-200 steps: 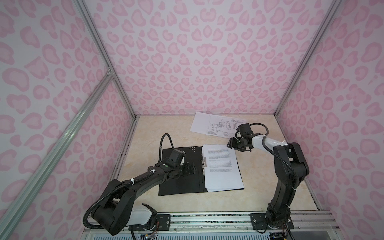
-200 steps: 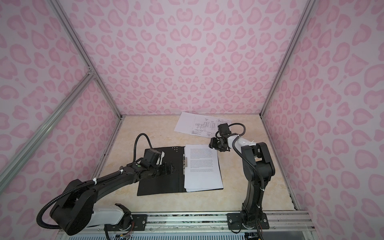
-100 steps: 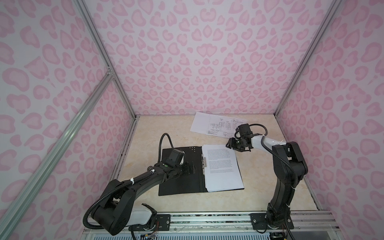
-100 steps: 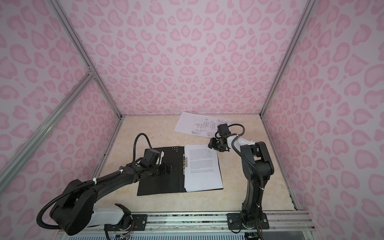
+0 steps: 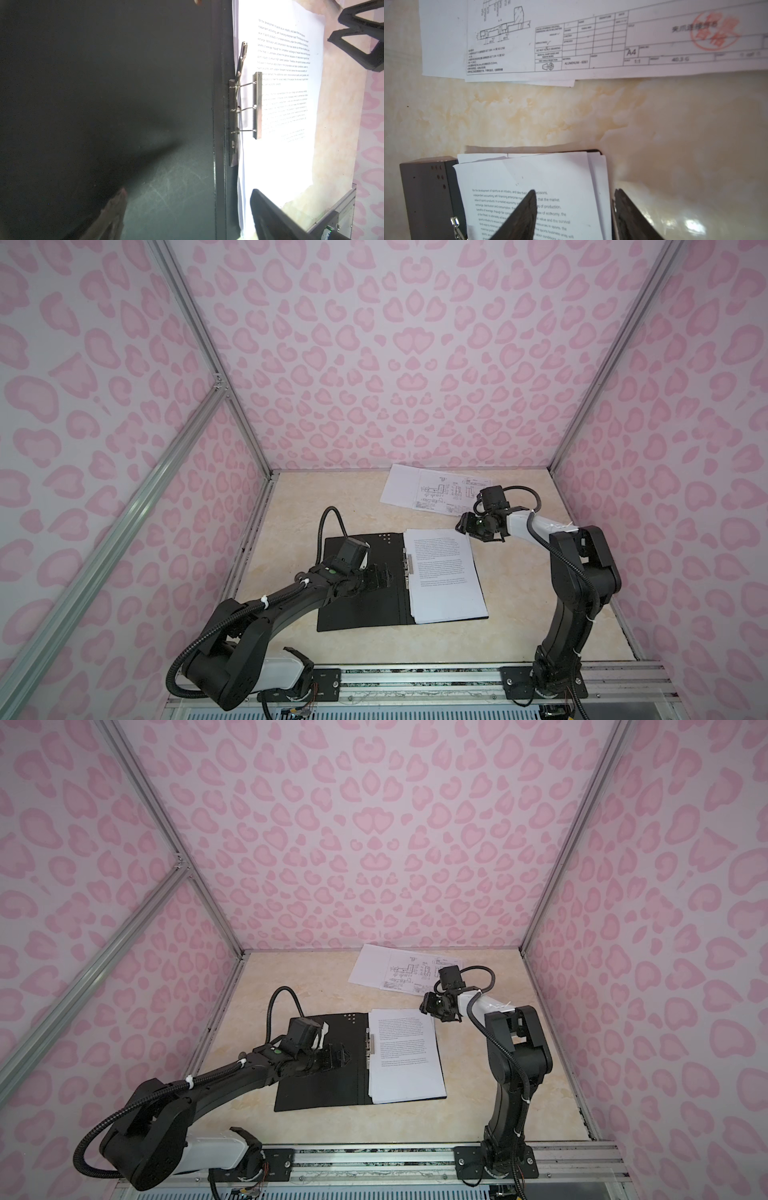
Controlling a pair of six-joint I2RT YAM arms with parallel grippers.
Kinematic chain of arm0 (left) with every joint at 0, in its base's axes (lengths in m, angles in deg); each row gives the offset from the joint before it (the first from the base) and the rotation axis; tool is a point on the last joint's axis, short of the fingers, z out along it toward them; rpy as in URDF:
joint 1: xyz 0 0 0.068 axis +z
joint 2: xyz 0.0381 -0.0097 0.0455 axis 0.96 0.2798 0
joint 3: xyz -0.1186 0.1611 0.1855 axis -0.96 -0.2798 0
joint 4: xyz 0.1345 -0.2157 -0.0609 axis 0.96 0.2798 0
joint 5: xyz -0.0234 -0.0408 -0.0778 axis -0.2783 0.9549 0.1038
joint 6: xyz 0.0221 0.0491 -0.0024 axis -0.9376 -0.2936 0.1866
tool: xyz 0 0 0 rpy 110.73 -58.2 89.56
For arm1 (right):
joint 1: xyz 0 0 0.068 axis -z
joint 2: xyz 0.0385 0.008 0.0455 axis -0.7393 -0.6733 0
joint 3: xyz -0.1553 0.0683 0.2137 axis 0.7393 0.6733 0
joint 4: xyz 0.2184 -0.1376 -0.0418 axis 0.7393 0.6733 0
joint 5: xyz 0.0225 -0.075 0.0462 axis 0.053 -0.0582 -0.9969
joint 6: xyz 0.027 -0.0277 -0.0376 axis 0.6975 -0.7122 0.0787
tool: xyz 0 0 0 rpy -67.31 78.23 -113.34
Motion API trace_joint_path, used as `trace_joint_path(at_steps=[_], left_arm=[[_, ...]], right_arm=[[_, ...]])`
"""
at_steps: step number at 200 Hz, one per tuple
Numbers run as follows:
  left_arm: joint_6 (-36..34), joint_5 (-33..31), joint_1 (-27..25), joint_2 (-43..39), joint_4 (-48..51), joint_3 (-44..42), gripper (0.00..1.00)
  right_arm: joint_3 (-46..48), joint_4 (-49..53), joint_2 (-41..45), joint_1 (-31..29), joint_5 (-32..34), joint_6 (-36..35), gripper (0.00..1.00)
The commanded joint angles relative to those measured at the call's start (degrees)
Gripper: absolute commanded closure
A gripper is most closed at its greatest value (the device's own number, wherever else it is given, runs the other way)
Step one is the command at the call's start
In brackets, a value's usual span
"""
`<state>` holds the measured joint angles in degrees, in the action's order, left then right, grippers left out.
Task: Put the files into the folder
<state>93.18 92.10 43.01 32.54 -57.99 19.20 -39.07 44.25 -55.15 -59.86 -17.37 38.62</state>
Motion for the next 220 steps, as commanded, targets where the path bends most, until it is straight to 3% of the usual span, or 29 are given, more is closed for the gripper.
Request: trace_joint_path(at_steps=[1,147,220], left_arm=[[0.11,0.19,0.07,0.07,-0.9,0.02,0.06],[-0.02,0.37,0.11,0.06,-1.1,-0.01,0.06],[0.07,1.24,0.15,4.32,-2.98,0.67,0.06]], right_arm=[[-0.27,0.42,-1.27,-0.04,1.12,0.3,0.39],[-1.04,-1.77,-3.57,-1.26,-2.27,2.23,0.41],[-2.7,2.46,-2.63,-2.94,5.69,-0.08,0.4]])
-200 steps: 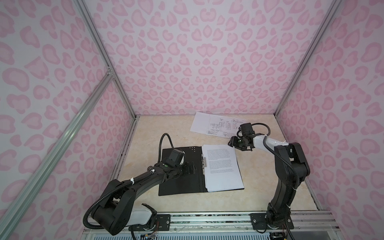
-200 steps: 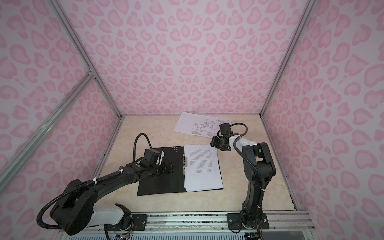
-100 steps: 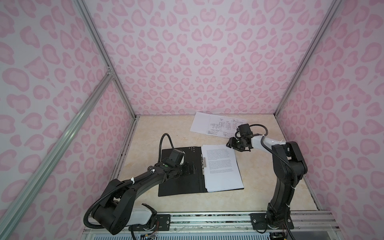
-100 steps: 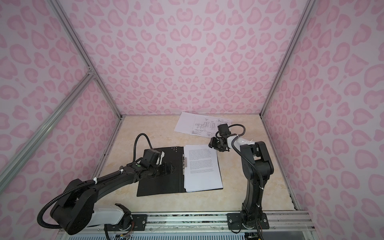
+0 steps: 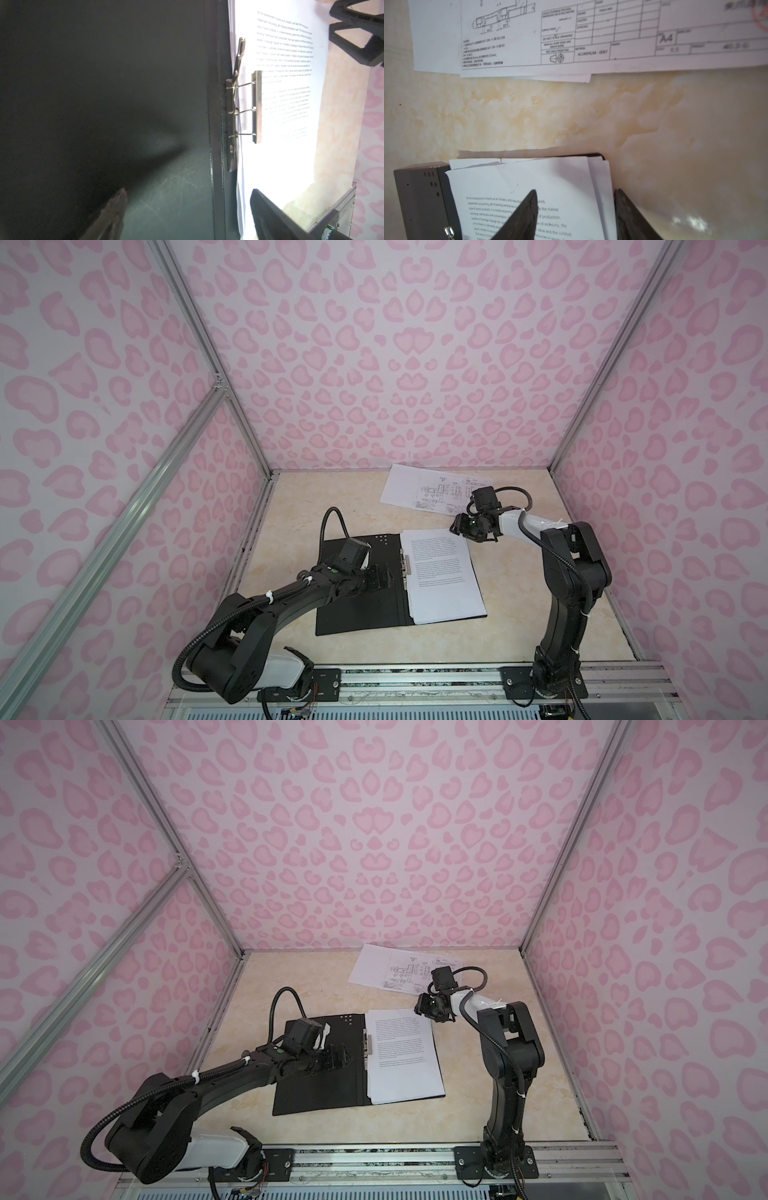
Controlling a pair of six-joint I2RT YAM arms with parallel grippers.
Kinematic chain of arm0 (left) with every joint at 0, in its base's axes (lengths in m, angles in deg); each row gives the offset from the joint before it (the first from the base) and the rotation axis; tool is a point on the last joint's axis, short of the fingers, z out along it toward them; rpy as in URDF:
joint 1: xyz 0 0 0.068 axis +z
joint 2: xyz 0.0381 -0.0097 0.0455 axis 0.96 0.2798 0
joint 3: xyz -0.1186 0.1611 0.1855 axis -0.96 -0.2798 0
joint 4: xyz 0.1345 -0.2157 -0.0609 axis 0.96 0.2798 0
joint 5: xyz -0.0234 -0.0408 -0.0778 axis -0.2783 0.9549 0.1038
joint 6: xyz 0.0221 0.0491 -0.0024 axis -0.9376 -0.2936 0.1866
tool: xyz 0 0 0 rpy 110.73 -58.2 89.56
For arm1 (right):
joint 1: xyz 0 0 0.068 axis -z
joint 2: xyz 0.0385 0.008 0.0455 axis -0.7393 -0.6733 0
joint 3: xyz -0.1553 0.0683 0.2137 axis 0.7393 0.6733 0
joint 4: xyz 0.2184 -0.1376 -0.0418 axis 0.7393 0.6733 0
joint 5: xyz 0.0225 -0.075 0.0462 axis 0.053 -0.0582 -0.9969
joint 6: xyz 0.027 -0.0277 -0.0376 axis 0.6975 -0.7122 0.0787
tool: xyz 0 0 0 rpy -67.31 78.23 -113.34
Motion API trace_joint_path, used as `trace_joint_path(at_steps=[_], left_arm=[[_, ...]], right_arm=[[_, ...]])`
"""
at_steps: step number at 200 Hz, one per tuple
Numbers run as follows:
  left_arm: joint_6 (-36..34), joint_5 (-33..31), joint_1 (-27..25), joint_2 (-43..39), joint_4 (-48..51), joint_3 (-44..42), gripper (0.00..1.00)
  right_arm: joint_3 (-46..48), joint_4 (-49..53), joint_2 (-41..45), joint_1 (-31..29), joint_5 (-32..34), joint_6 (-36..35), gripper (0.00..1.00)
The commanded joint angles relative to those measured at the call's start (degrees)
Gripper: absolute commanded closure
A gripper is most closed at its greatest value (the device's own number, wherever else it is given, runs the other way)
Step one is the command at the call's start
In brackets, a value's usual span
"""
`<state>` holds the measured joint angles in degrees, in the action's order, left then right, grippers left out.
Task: Put the files into the folder
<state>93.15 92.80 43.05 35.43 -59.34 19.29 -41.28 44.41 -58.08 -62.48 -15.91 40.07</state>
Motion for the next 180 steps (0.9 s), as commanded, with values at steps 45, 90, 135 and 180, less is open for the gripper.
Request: trace_joint_path(at_steps=[45,90,135,180], left_arm=[[0.13,0.19,0.11,1.43,-1.8,0.07,0.06],[0.12,0.02,0.11,1.21,-1.78,-0.34,0.06],[0.26,0.32,0.09,2.52,-2.55,-0.4,0.06],[0.22,0.39,0.11,2.57,-2.61,-0.11,0.06]], right_arm=[[-0.88,3.33,0.23,-1.01,5.27,-2.28,0.39],[-0.43,1.97,-0.14,-1.06,3.48,-1.41,0.4],[-0.11,1.34,0.32,-1.38,2.56,-0.96,0.4],[-0.05,0.8,-0.28,-1.34,1.73,-0.55,0.41]])
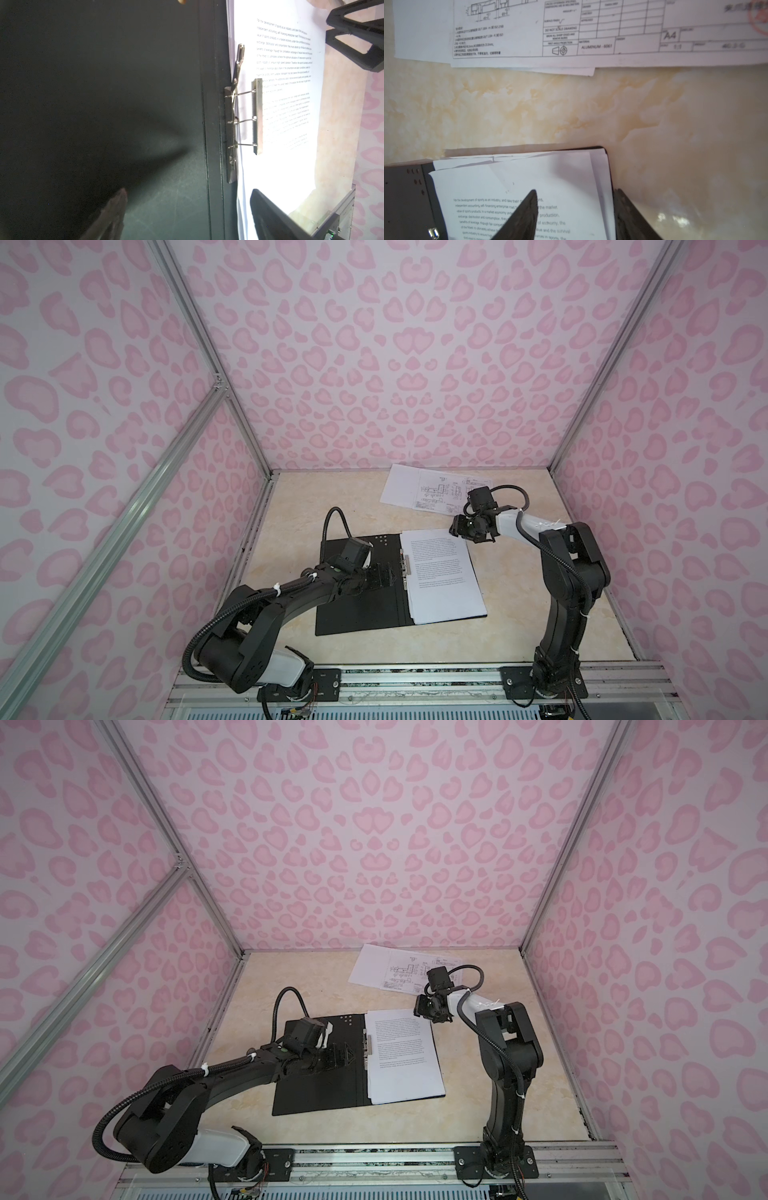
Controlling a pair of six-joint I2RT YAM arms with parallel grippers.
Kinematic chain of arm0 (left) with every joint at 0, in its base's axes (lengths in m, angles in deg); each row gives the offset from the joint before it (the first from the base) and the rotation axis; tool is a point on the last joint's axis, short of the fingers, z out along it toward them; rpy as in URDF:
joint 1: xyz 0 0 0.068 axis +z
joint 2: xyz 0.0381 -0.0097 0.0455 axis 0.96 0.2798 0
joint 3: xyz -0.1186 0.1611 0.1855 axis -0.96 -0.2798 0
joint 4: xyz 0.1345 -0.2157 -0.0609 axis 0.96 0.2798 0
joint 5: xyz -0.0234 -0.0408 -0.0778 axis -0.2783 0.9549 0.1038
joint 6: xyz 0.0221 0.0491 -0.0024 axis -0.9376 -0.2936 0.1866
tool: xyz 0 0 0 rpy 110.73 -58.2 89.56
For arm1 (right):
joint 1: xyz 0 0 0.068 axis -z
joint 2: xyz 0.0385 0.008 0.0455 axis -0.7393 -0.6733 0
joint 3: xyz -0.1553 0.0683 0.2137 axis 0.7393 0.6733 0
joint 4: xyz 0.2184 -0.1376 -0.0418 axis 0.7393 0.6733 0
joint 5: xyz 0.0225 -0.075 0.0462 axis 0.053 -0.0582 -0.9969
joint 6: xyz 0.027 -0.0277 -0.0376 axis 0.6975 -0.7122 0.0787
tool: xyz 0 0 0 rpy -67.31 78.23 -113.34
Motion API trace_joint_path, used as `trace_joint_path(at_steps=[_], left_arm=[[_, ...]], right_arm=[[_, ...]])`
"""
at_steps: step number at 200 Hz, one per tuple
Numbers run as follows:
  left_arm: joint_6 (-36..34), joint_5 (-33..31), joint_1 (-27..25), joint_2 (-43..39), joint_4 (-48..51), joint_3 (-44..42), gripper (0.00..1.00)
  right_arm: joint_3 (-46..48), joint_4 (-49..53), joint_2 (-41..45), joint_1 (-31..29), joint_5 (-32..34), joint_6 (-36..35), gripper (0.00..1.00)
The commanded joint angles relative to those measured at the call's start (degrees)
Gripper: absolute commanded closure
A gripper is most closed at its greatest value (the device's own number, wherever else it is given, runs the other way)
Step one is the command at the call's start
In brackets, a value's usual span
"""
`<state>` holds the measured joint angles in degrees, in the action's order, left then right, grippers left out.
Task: Put the files into the folder
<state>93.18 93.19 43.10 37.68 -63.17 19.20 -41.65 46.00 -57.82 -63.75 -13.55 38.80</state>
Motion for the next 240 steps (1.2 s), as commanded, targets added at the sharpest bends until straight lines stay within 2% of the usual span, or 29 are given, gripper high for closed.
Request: trace_joint_path(at_steps=[1,75,114,162,187,211,240], left_arm=[[0.2,-0.01,0.07,0.35,1.15,-0.01,0.06],[0.29,0.15,0.07,0.37,1.24,0.02,0.06],[-0.11,1.09,0.07,-0.5,1.46,0.33,0.06],[-0.62,1.29,0.07,-0.98,2.03,0.11,0.06],[-0.42,1.64,0.07,-1.09,1.76,-0.65,0.06],[-0.55,1.34,0.07,-1.54,1.88,-1.37,0.06],[-0.28,1.29,0.02,-1.46,1.73,-1.93,0.06]], right_arm=[[0.32,-0.78,-0.55,-0.09,-0.68,0.69,0.41],[1.15,-1.54,0.3,1.16,-0.38,1.82,0.4],[4.99,-2.03,4.9,2.52,-0.36,1.51,0.39],[19.9,-4.89,15.93,1.53,-3.47,3.42,0.39],[27.38,-5.1,21.88,-0.98,-4.23,4.7,0.36],[31.88,-4.98,26.25,-3.71,-3.19,6.42,0.35],[34.01,-5.38,27.45,-5.59,-3.01,8.06,0.36]])
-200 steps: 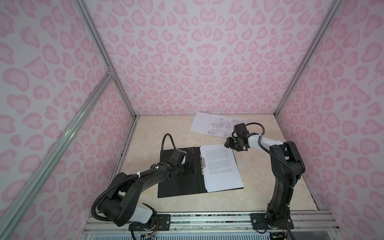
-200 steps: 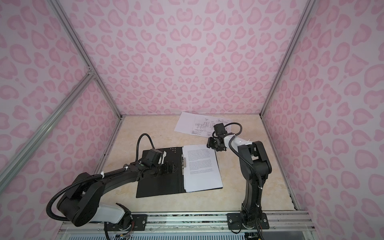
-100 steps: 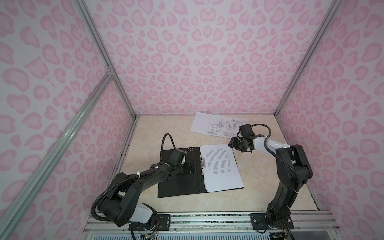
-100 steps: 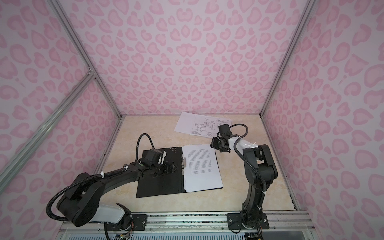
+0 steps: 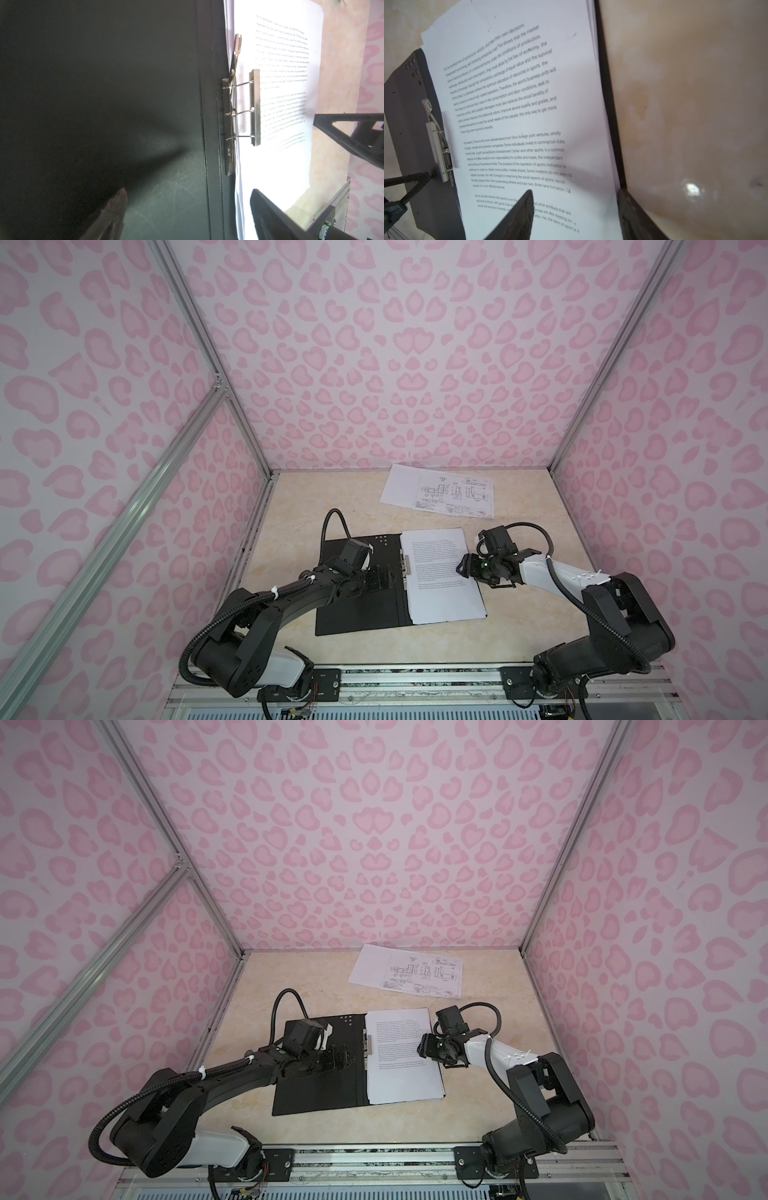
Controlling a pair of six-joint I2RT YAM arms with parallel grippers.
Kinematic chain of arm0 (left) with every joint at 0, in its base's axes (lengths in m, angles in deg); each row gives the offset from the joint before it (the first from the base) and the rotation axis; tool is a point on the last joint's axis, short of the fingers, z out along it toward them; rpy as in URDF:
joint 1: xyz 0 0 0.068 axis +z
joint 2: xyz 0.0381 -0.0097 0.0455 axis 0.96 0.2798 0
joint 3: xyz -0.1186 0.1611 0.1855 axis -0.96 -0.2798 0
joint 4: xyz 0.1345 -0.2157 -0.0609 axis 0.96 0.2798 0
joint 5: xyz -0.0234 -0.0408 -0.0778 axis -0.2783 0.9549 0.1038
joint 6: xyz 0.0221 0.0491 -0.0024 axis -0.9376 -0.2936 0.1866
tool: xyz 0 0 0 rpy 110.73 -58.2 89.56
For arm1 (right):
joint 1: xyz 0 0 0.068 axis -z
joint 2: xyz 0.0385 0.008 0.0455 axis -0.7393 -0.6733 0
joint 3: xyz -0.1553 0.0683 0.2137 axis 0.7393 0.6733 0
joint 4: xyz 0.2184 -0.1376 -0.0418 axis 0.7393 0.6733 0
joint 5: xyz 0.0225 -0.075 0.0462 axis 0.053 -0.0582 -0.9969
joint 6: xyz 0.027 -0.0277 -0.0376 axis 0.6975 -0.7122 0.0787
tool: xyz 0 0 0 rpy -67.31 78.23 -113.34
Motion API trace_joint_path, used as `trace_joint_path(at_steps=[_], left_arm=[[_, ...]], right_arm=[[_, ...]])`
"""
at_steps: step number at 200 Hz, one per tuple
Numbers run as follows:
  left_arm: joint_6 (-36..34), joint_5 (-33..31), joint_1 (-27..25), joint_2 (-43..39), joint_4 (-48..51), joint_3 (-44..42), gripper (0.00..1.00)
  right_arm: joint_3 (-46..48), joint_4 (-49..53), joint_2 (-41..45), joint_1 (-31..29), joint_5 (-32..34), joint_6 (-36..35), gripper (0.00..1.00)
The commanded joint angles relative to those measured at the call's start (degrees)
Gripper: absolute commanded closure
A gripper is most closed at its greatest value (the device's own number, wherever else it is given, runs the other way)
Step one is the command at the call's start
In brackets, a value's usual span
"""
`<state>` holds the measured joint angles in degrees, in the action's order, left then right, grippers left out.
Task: Put the files into the folder
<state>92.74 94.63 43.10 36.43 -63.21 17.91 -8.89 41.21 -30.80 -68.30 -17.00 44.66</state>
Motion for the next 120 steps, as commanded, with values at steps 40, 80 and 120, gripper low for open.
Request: trace_joint_path(at_steps=[40,80,120], left_arm=[[0.39,-0.15,0.07,-0.57,1.63,-0.74,0.06],[0.41,-0.23,0.07,-1.1,2.0,-0.64,0.06],[0.46,-0.45,0.06,-1.62,2.42,-0.4,0.06]], right_arm=[[0.6,-0.06,0.25,-1.62,2.36,1.56,0.36],[-4.12,1.81,-3.01,-0.65,4.09,-1.57,0.36],[-8.06,2.17,-6.29,0.15,3.11,-2.74,0.35]])
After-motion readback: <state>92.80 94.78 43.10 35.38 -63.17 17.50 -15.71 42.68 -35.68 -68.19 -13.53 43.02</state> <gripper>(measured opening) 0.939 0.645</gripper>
